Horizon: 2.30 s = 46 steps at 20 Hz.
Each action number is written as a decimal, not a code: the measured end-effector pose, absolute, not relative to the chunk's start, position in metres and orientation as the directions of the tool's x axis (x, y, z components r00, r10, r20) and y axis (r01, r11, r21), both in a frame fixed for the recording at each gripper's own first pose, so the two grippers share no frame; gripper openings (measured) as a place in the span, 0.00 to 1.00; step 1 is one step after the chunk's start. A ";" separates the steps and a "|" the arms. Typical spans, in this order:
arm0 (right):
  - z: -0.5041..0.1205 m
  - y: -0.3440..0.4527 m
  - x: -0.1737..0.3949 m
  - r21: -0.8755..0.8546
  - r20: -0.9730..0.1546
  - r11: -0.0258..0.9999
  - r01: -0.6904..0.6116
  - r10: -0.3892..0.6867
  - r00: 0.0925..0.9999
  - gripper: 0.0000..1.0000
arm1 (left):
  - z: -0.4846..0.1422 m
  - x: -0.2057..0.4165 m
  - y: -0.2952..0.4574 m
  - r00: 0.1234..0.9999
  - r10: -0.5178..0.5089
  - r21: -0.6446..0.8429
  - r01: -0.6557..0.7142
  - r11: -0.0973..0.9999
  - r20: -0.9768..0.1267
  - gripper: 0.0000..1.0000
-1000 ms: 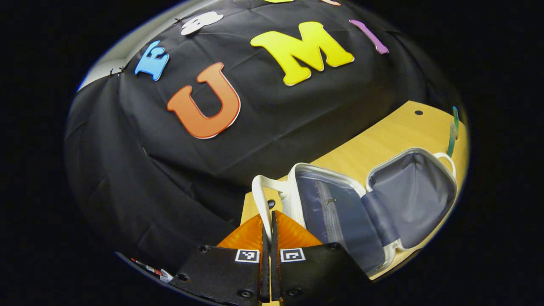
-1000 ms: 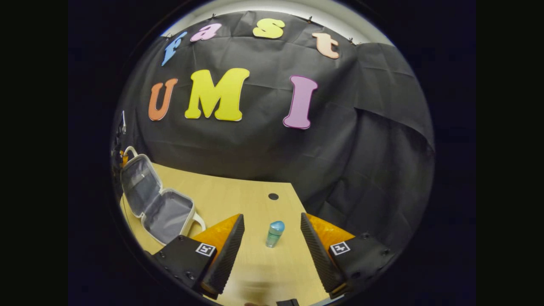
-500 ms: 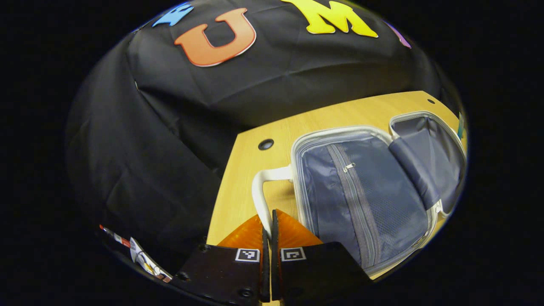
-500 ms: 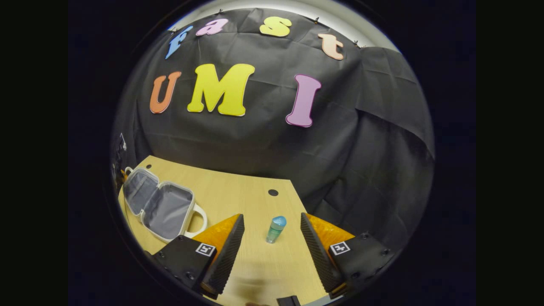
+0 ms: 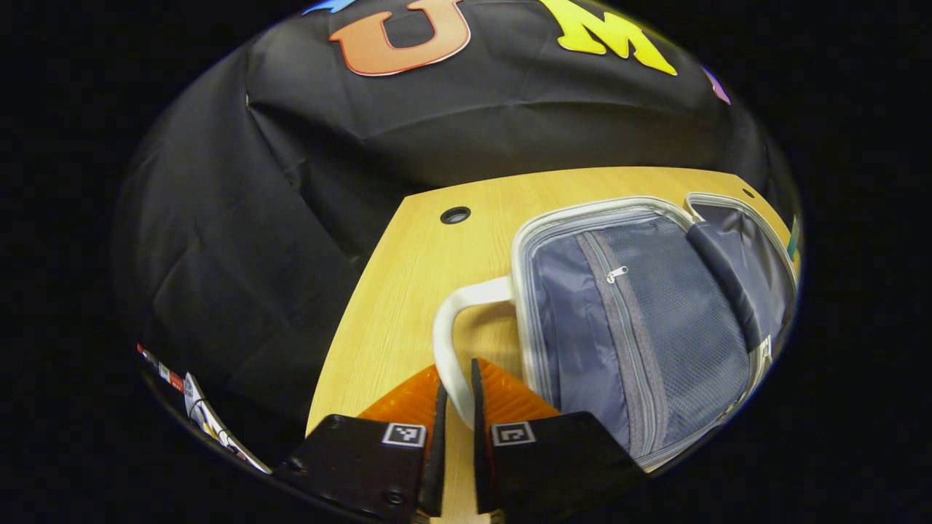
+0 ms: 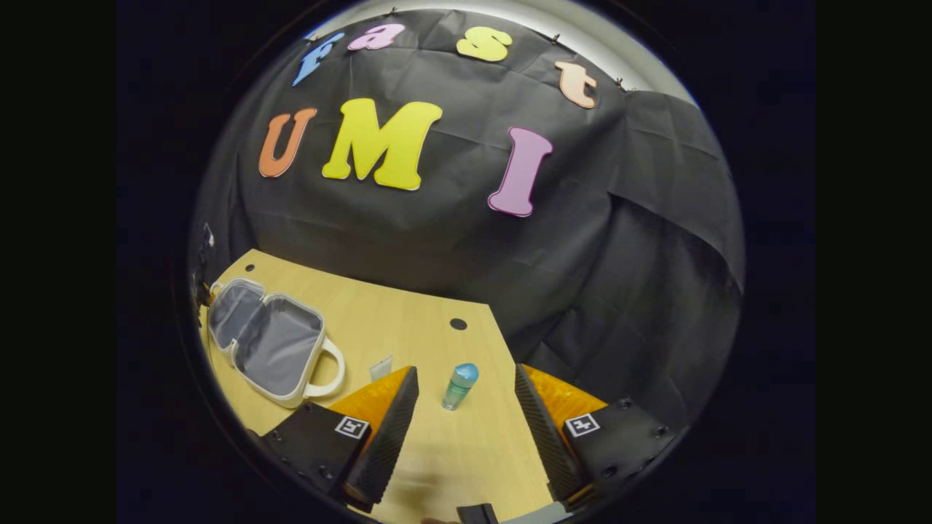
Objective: First open the suitcase, pack the skin care products into it, and then close the suitcase.
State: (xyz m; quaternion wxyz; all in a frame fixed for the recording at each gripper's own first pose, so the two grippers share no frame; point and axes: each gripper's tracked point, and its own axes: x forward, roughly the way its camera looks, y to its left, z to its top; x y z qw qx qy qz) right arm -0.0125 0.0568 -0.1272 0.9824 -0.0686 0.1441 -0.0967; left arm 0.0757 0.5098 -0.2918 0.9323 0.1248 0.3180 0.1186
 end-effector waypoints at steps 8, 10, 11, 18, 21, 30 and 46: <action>-0.128 0.051 0.014 -0.151 -0.254 0.986 0.072 -0.109 0.961 0.79 | -0.254 0.034 0.476 0.742 0.362 0.216 -0.290 0.932 -0.564 0.95; -0.134 0.047 0.020 -0.157 -0.255 0.987 0.044 -0.084 0.963 0.79 | -0.240 0.030 0.443 0.765 0.338 0.186 -0.283 0.941 -0.548 0.96; -0.136 0.044 0.023 -0.160 -0.257 0.987 0.029 -0.070 0.964 0.78 | -0.231 0.029 0.424 0.777 0.326 0.181 -0.271 0.946 -0.539 0.96; -0.152 0.006 0.036 -0.133 -0.281 0.991 -0.025 -0.014 0.960 0.79 | -0.193 0.047 0.235 0.876 0.069 0.110 -0.018 0.994 -0.477 0.96; -0.162 -0.015 0.037 -0.122 -0.301 0.992 -0.025 -0.013 0.953 0.79 | -0.193 0.055 0.144 0.876 -0.058 0.083 0.111 0.990 -0.479 0.96; -0.185 -0.078 0.030 -0.130 -0.348 0.991 0.009 -0.055 0.936 0.79 | -0.216 0.064 -0.099 0.751 -0.381 0.000 0.452 0.892 -0.539 0.96; -0.249 -0.127 0.020 -0.226 -0.472 0.971 -0.078 -0.039 0.881 0.79 | -0.331 0.141 -0.187 0.729 -0.338 -0.003 0.419 0.908 -0.595 0.80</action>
